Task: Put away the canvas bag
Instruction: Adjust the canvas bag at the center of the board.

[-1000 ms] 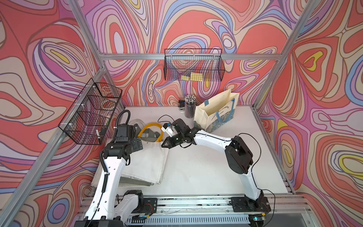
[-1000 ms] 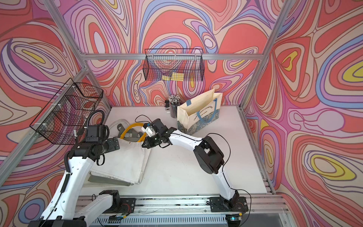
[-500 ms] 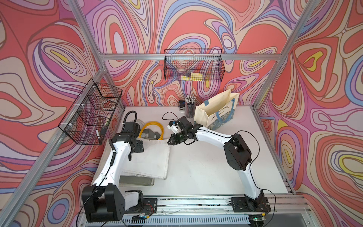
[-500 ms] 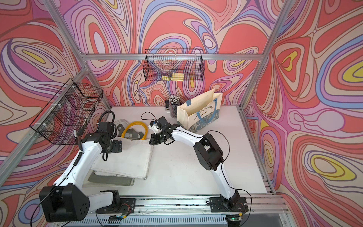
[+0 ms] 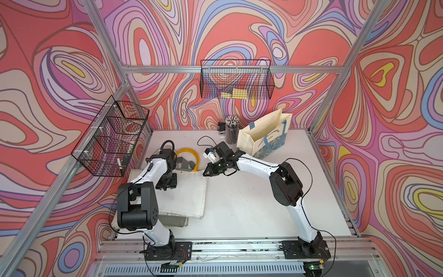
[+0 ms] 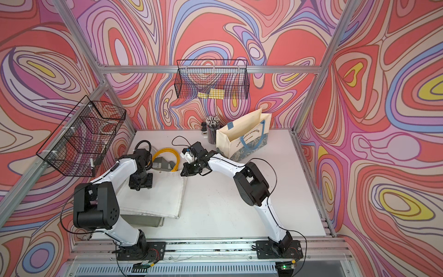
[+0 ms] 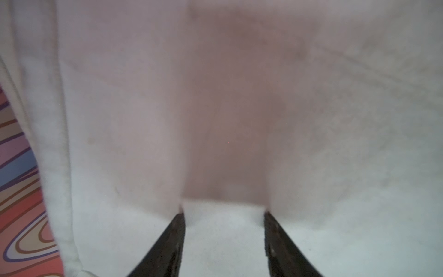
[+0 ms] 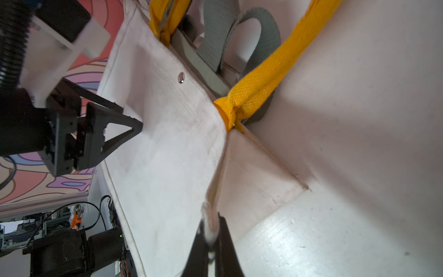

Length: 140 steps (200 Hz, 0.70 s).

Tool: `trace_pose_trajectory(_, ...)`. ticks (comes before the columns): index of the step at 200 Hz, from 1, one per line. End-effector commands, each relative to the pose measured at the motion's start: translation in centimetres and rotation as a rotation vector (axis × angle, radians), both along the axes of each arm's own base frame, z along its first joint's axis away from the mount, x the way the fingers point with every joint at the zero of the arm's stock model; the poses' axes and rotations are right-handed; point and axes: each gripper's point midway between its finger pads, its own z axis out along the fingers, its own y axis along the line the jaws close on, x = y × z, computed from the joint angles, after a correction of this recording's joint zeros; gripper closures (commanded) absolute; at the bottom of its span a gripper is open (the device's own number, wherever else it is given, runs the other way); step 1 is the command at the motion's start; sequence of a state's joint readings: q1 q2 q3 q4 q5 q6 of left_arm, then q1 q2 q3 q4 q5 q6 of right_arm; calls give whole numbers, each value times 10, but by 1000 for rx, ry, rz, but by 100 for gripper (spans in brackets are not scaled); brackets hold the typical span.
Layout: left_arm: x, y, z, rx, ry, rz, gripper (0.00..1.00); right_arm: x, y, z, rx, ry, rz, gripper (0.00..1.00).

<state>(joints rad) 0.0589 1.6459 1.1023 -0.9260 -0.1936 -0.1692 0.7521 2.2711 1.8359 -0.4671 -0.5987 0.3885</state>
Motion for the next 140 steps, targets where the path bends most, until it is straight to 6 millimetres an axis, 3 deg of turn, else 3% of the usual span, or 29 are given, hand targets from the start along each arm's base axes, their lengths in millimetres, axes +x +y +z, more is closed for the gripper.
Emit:
trace_pose_trajectory(1,-3,-14,-11,-89,31,36,64,-1,3,15,12,-9,2,100)
trace_pose_trajectory(34,-6,-36,-34,-211,49,95,74,8,-8,17,-12,-13,-27,100)
trace_pose_trajectory(104,3,-94,-60,-332,65,145,76,38,-57,23,-31,-6,-129,100)
trace_pose_trajectory(124,10,-112,-58,-360,41,134,75,46,-74,24,-39,-7,-153,100)
trace_pose_trajectory(140,20,-118,-43,-353,4,100,72,49,-83,20,-45,4,-153,100)
